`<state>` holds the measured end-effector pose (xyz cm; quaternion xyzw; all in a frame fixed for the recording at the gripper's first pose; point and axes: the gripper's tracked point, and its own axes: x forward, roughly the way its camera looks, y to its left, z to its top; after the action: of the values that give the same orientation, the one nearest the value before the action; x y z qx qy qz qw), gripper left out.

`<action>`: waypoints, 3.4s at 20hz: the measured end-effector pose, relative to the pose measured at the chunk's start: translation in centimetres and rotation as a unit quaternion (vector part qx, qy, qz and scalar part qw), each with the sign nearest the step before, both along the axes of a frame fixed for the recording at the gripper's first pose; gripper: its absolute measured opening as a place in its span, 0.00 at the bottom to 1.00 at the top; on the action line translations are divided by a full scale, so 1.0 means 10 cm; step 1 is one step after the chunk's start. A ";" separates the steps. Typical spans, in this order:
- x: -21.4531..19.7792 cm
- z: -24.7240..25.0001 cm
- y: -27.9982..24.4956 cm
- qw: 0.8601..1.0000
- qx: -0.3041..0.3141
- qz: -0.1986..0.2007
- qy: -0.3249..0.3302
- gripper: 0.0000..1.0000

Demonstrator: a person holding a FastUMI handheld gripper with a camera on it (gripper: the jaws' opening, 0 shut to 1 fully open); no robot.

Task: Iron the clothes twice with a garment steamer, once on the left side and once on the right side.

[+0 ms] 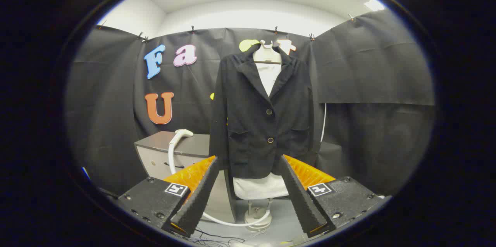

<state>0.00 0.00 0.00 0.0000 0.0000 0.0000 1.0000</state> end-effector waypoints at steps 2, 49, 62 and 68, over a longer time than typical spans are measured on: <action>0.01 0.00 0.00 1.000 0.003 -0.002 0.001 0.98; 3.81 -0.03 3.48 0.966 -0.013 0.175 0.187 0.97; 4.71 -0.84 3.98 0.927 -0.034 0.133 0.349 0.81; 4.79 -0.99 4.01 0.910 -0.037 0.123 0.394 0.64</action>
<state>47.88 40.05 -9.90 -0.0365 0.3938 0.1229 0.9102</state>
